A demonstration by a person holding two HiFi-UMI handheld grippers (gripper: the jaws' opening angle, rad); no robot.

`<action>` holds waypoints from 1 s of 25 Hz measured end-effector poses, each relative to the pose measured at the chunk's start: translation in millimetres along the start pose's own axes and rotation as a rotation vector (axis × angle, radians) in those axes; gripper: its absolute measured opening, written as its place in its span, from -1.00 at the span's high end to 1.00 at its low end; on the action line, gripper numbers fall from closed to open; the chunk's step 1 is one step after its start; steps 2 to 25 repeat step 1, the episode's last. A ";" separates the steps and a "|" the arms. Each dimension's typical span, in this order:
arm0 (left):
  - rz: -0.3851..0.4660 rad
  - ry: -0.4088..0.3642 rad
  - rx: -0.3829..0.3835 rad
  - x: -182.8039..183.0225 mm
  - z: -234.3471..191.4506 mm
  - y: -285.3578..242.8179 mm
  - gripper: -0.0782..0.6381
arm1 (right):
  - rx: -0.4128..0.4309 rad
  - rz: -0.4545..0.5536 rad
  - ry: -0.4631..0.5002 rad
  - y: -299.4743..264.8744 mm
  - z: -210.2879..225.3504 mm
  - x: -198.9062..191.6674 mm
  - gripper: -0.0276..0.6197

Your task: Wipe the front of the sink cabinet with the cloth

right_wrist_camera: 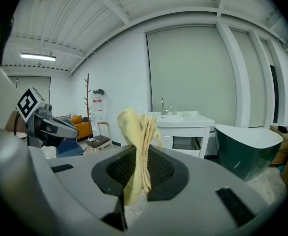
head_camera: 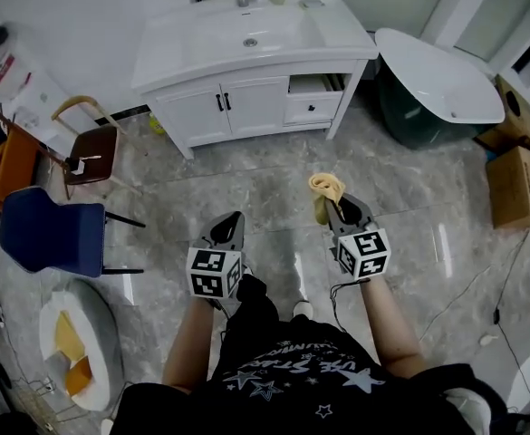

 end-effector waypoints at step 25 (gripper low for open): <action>0.003 -0.002 -0.001 0.1 9.7 5.2 0.74 | 0.004 0.000 0.003 10.8 1.5 0.9 0.73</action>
Point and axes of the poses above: the fingertips, and each gripper's own axes: y backward along the fingers, z to its right, x out of its top, the point moved 8 cm from there along y, backward along the fingers, and after that the axes turned 14 degrees about z, right-handed, at the moved point
